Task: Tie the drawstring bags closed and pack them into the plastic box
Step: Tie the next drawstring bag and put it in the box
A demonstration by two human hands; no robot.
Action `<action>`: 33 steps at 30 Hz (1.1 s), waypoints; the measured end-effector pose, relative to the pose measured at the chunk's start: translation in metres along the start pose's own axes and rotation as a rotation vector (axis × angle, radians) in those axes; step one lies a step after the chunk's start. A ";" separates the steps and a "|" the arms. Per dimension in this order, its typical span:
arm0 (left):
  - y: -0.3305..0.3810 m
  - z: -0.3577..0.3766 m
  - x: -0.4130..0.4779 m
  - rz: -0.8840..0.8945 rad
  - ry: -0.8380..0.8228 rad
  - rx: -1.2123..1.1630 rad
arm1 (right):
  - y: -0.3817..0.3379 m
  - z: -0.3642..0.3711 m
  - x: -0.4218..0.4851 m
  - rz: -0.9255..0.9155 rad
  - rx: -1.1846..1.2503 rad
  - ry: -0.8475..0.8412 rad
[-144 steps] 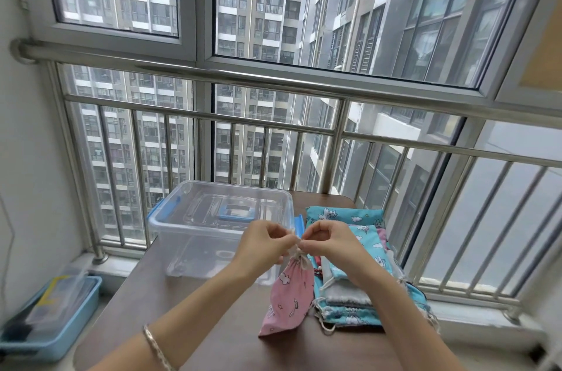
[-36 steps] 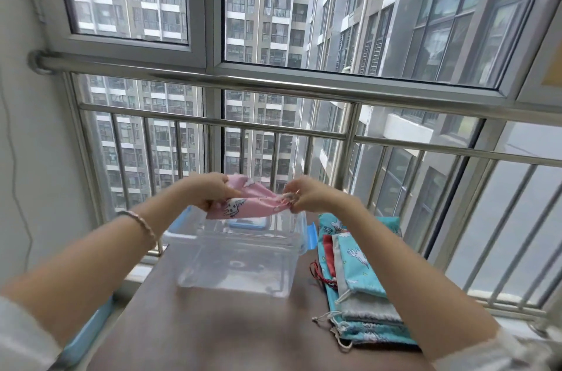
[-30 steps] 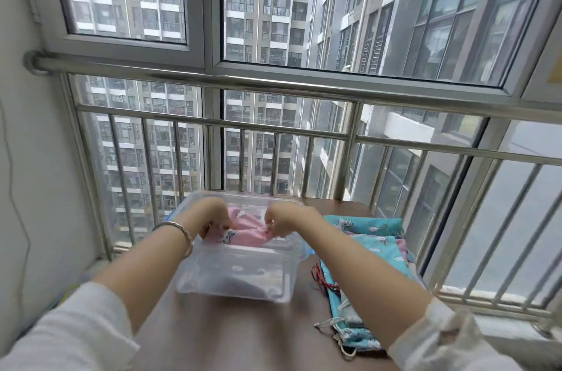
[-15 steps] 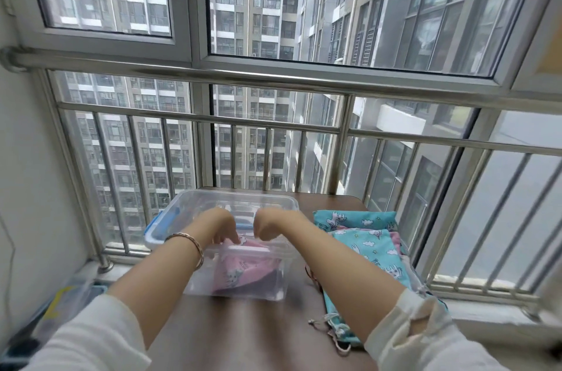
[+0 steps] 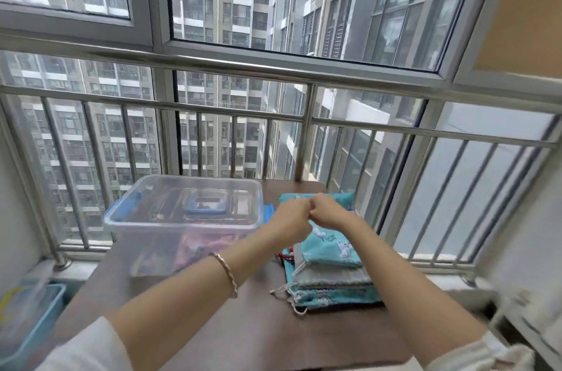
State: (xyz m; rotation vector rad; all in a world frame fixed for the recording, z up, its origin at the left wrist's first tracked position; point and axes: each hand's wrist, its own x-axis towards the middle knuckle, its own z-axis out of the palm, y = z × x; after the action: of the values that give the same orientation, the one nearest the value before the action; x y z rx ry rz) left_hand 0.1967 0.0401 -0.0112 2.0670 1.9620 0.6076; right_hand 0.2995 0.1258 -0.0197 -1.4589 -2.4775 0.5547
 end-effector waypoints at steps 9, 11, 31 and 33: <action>0.000 0.076 -0.015 -0.025 -0.186 0.312 | 0.056 0.032 -0.036 0.147 0.097 -0.083; -0.003 0.079 -0.013 -0.038 -0.147 0.340 | 0.058 0.033 -0.040 0.132 0.118 -0.076; -0.001 -0.053 0.012 -0.007 0.229 -0.299 | 0.030 -0.057 -0.069 -0.153 0.559 0.472; -0.011 -0.077 -0.003 -0.039 0.103 -0.443 | 0.012 -0.062 -0.072 -0.184 0.601 0.423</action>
State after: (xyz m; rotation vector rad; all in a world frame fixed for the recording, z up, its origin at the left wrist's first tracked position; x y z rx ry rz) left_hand 0.1529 0.0292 0.0525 1.7508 1.7168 1.0494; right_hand 0.3673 0.0810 0.0317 -0.9762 -1.8642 0.7717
